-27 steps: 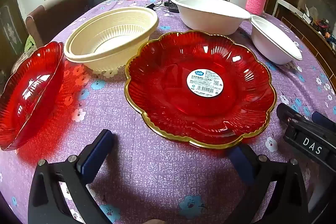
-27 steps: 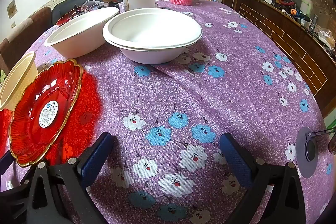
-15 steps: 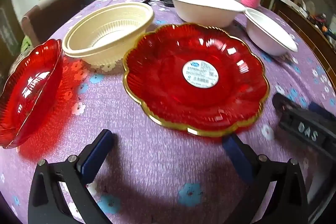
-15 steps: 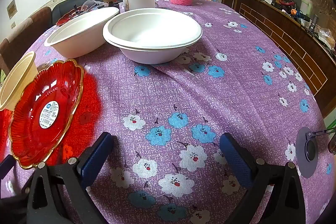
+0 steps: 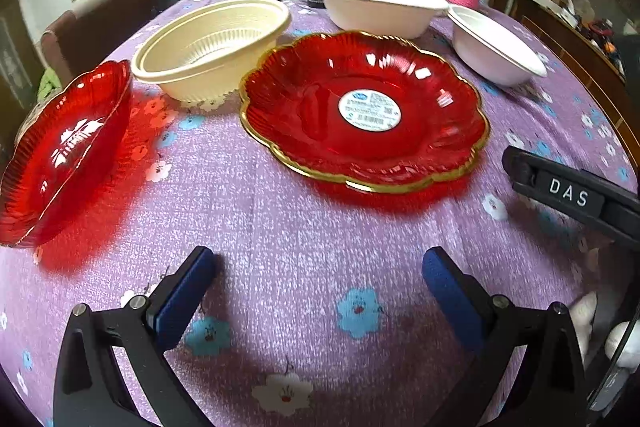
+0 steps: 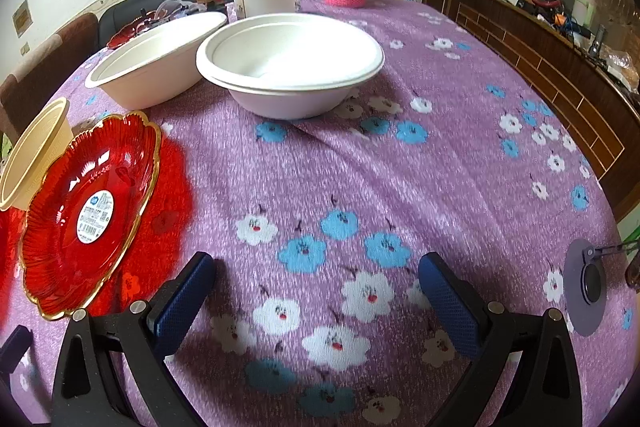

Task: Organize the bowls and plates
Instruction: 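Move both grippers toward the red wedding-print plate at the table edge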

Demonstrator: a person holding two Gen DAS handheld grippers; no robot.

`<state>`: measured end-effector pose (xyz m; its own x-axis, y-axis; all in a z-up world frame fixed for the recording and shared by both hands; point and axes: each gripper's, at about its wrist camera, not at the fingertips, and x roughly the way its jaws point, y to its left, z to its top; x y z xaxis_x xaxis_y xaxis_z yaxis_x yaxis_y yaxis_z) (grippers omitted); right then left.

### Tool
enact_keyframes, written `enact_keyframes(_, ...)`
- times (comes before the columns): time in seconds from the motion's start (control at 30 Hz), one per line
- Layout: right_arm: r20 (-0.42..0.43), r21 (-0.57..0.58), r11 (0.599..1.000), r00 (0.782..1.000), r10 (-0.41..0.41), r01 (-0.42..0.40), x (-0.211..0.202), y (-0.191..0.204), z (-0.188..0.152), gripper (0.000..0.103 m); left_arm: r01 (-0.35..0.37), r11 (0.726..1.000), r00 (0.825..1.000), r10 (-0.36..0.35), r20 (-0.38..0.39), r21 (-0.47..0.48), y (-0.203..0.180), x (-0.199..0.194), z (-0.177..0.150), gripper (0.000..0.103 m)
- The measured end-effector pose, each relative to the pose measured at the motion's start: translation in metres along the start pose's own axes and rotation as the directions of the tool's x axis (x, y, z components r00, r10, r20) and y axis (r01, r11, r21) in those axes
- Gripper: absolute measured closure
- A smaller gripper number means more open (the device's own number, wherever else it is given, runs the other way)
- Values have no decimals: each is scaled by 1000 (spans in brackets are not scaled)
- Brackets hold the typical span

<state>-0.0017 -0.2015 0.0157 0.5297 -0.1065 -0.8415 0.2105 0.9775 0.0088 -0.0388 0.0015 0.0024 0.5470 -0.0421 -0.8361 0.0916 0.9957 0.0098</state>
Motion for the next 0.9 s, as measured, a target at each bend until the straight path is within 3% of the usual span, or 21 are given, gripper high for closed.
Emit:
enact_keyframes(0.13, -40, -12, 1000, 999, 0, -1, -14, 0, -15, 1, 17, 999, 1000, -16, -12, 27, -2, -5, -6, 0)
enact_keyframes(0.27, -55, -110, 992, 997, 56, -62, -26, 5, -37, 1, 38, 998, 999, -36, -36, 54, -3, -15, -21, 0)
enact_keyframes(0.37, -43, -143, 986, 996, 79, -85, -37, 7, -56, 1, 128, 991, 990, -126, -58, 33, 5, -32, -31, 0)
enact_keyframes(0.47, -49, -150, 984, 995, 84, -90, -42, 6, -63, 1, 222, 975, 975, -221, 24, -9, 27, -67, -38, 0)
enact_keyframes(0.53, -57, -153, 983, 994, 92, -99, -47, 6, -69, 1, 257, 966, 958, -253, 134, -14, 48, -98, -42, 0)
enact_keyframes(0.6, -53, -143, 983, 992, 112, -118, -56, 8, -76, 1, 247, 969, 943, -236, 236, -21, 70, -123, -46, 0)
enact_keyframes(0.7, 22, -145, 980, 990, 142, -137, -79, 12, -77, 1, 172, 983, 922, -136, 362, -68, 113, -154, -51, 0)
enact_keyframes(0.8, 145, -177, 976, 978, 152, -125, -110, 24, -77, 1, 94, 986, 907, -29, 420, -136, 158, -173, -58, 0)
enact_keyframes(0.9, 275, -211, 971, 946, 171, -114, -141, 43, -72, 0, 19, 976, 873, 91, 480, -219, 202, -190, -67, 0)
